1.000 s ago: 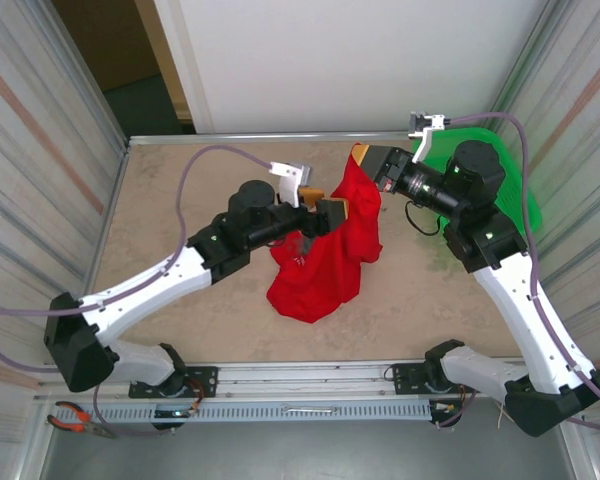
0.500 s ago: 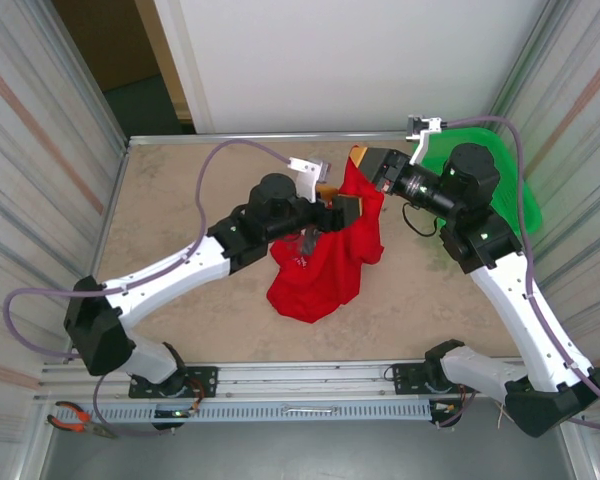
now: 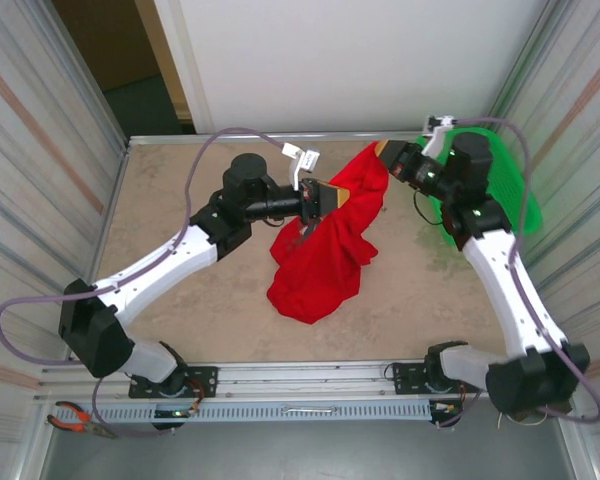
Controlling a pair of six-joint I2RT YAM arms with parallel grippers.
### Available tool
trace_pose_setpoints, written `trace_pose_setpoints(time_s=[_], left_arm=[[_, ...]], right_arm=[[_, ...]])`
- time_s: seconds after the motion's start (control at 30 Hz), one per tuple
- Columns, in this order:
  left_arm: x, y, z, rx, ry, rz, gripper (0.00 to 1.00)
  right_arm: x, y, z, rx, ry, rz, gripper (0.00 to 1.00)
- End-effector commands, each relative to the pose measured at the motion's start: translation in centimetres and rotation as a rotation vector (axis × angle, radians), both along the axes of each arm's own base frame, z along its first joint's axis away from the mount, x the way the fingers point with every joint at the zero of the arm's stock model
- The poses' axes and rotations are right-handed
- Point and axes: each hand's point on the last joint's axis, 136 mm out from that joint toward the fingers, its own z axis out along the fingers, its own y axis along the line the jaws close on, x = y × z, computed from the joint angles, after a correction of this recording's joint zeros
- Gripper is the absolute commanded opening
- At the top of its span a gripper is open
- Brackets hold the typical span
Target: Fold the inside-out t-shirt
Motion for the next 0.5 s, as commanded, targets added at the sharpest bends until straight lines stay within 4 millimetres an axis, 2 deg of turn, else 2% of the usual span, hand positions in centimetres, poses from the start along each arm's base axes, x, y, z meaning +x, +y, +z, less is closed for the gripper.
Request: trace_pose_setpoints(time_s=[0.0, 0.07, 0.17, 0.27, 0.33, 0.47], left_arm=[[-5.0, 1.4, 5.6, -0.144, -0.072, -0.227, 0.00], [-4.9, 1.8, 5.9, -0.158, -0.073, -0.231, 0.00], [-4.3, 2.3, 5.8, -0.160, -0.070, -0.228, 0.00], [-3.9, 2.5, 5.5, -0.160, -0.063, -0.233, 0.00], [-3.7, 2.6, 5.2, -0.156, -0.059, -0.236, 0.00], [-3.5, 2.5, 4.7, -0.148, -0.045, -0.234, 0.00]], right_arm=[[0.8, 0.2, -3.3, -0.061, 0.070, 0.032, 0.41], [-0.3, -0.3, -3.8, -0.089, 0.068, 0.024, 0.53], [-3.2, -1.5, -3.0, -0.125, 0.032, -0.007, 0.62], [-6.2, -1.8, -1.6, -0.124, -0.008, 0.006, 0.66], [-8.4, -1.7, 0.3, -0.104, -0.067, 0.033, 0.68], [-9.9, -0.7, 1.7, -0.059, -0.099, 0.081, 0.71]])
